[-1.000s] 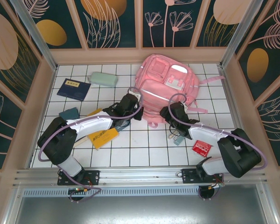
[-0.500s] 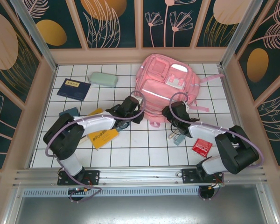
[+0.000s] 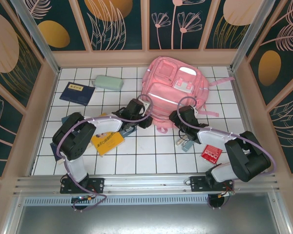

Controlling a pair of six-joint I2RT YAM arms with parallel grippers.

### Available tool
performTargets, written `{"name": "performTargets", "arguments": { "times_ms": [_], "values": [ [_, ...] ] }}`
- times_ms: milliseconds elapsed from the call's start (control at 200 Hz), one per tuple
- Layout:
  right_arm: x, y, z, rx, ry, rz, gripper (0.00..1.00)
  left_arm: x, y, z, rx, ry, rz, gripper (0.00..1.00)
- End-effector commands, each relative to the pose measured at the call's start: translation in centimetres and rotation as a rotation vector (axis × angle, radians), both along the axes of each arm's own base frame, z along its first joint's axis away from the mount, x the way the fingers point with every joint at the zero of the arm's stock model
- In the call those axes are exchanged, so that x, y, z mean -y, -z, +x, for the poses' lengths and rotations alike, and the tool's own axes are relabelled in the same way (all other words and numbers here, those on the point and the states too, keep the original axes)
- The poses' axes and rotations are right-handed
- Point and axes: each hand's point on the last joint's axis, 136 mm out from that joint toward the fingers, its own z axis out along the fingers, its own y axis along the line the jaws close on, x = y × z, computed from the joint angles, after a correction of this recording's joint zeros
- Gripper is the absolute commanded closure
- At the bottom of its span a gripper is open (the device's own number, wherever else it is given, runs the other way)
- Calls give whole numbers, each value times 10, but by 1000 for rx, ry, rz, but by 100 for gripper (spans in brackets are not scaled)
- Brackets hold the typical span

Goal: Pack the student bag

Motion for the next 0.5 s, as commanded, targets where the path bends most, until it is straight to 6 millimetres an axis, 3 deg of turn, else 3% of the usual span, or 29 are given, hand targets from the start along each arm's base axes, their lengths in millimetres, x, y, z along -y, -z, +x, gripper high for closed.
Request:
{"name": "performTargets", "arguments": {
  "times_ms": [0, 70, 135, 255, 495],
  "values": [
    [-2, -9, 8, 27, -9, 2, 41, 17, -6, 8, 21, 63, -38, 61],
    [-2, -8, 7, 25, -9, 1, 41, 20, -4, 8, 12, 74, -45, 64],
    [-2, -8, 7, 24, -8, 2, 41, 22, -5, 8, 12, 79, -52, 81],
    [-2, -7, 7, 23, -9, 2, 41, 20, -11, 6, 16, 74, -62, 100],
    [-1, -12, 7, 36, -14, -9, 41, 12, -23, -6, 11, 64, -82, 100]
  ]
}}
